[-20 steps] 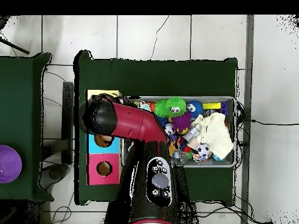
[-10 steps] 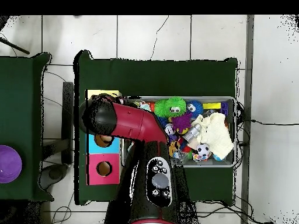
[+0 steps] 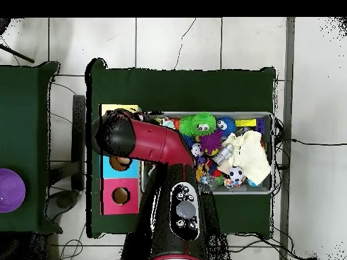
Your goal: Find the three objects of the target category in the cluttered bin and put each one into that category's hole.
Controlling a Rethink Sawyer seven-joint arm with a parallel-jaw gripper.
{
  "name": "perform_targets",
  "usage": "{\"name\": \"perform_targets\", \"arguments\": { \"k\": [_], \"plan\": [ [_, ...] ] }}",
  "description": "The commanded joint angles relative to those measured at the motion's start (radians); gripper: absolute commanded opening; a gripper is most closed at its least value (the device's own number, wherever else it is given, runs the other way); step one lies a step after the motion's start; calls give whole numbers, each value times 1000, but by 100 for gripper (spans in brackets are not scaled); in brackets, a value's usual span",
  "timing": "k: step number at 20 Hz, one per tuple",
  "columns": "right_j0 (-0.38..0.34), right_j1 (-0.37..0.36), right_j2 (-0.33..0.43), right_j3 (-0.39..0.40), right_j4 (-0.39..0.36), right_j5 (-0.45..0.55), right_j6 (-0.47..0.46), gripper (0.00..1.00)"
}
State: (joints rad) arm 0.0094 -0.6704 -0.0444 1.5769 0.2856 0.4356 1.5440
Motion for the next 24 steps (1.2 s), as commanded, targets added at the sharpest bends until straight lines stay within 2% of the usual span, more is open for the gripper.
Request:
{"name": "perform_targets", "arguments": {
  "k": [1, 8, 10, 11, 16, 24],
  "plan": [
    [-17, 30, 92, 61, 7, -4, 163, 0],
    [-17, 34, 90, 47, 1, 6, 154, 0],
    [-3, 36, 69, 35, -12, 1, 157, 0],
    [4, 38, 60, 30, -11, 5, 167, 100],
    [-10, 29, 81, 63, -8, -47, 167, 100],
    [-9, 36, 80, 52, -4, -25, 167, 100]
  ]
}}
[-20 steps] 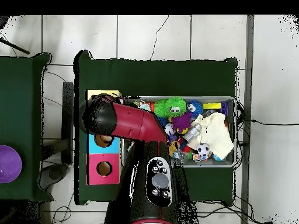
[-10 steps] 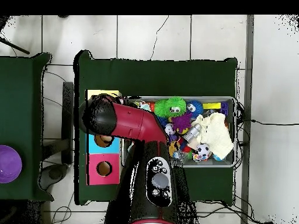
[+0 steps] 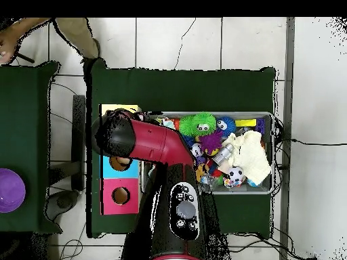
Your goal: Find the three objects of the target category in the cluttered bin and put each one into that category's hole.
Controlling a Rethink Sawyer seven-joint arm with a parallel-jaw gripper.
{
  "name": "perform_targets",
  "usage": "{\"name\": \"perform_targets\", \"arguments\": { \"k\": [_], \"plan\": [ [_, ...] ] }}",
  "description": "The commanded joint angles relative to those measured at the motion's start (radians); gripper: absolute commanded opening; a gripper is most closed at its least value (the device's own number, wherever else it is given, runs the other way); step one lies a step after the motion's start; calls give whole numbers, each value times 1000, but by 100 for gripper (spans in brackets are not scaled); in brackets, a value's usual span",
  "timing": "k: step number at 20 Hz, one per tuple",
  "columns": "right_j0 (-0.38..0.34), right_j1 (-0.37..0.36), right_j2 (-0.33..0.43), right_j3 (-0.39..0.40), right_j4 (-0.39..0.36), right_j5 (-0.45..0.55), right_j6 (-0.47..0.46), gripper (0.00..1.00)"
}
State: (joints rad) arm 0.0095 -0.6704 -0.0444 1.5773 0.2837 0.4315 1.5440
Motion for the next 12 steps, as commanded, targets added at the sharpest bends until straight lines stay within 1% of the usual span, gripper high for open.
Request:
{"name": "perform_targets", "arguments": {
  "k": [1, 5, 12],
  "plan": [
    [-9, 39, 79, 46, -2, -16, 167, 100],
    [-1, 35, 72, 41, -3, -4, 170, 100],
    [13, 7, 47, 23, -3, 77, 175, 100]
  ]
}}
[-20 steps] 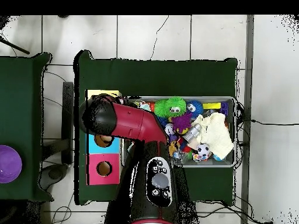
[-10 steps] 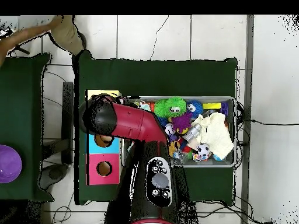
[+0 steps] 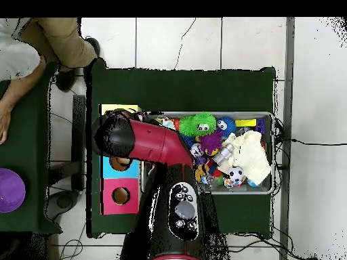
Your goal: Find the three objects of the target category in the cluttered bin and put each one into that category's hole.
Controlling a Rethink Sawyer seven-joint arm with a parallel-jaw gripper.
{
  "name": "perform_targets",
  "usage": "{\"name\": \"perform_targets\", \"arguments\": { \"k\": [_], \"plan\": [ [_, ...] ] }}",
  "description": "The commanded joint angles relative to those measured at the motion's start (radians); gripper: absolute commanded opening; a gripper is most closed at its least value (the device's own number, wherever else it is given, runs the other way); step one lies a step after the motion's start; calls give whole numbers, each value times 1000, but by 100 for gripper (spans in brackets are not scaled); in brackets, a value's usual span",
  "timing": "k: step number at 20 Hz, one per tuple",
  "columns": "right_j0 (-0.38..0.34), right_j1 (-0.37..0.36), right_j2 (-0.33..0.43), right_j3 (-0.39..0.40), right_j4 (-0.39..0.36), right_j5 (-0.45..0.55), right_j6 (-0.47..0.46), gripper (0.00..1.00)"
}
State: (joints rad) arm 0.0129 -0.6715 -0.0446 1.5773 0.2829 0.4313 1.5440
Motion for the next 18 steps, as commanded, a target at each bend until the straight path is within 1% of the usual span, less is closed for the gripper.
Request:
{"name": "perform_targets", "arguments": {
  "k": [1, 4, 5, 6, 8, 10, 12, 15, 18],
  "plan": [
    [12, 0, 42, 21, -3, 91, 176, 100],
    [-10, -3, 57, 23, -1, 99, 154, 100],
    [-28, -18, 65, 34, -1, 110, 136, 100],
    [-54, -33, 77, 43, -2, 127, 109, 100],
    [-131, -56, 112, 61, -4, 158, 30, 100],
    [-202, -50, 150, 59, -14, 180, -39, 100],
    [-251, -35, 183, 44, -26, 201, -78, 100],
    [-298, -15, 218, 8, -51, 246, -106, 100],
    [-340, -5, 255, 5, -68, 260, -118, 100]
  ]
}}
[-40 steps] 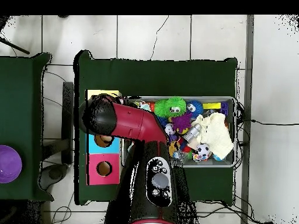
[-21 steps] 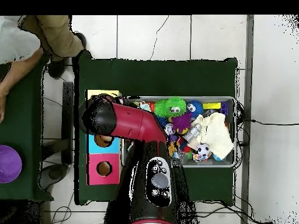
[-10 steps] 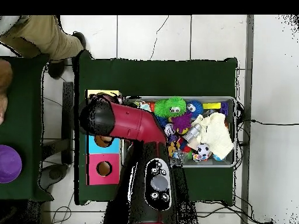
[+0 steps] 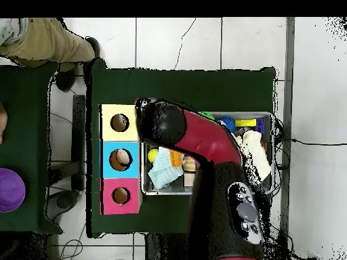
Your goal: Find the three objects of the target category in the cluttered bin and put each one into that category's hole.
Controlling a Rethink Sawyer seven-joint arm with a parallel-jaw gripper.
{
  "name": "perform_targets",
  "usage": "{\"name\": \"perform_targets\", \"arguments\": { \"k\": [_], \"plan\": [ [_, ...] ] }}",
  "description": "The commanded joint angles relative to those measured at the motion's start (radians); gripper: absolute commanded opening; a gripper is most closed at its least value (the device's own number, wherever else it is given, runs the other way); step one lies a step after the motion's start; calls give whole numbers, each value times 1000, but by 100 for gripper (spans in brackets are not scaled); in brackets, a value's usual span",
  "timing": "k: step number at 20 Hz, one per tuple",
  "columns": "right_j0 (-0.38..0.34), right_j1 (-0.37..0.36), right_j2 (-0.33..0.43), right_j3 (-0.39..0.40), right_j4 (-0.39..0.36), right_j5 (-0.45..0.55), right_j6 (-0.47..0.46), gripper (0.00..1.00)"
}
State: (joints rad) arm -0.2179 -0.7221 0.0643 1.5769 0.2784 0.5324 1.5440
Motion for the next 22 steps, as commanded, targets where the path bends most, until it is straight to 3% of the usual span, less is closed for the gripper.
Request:
{"name": "perform_targets", "arguments": {
  "k": [1, 9, 13, 22],
  "plan": [
    [-119, 48, 156, 10, -69, 153, -121, 100],
    [-123, 21, 184, 88, -128, 63, -69, 100],
    [-181, -43, 251, 234, -141, -37, -81, 100],
    [-308, -158, 368, 468, -200, -76, -79, 100]
  ]
}}
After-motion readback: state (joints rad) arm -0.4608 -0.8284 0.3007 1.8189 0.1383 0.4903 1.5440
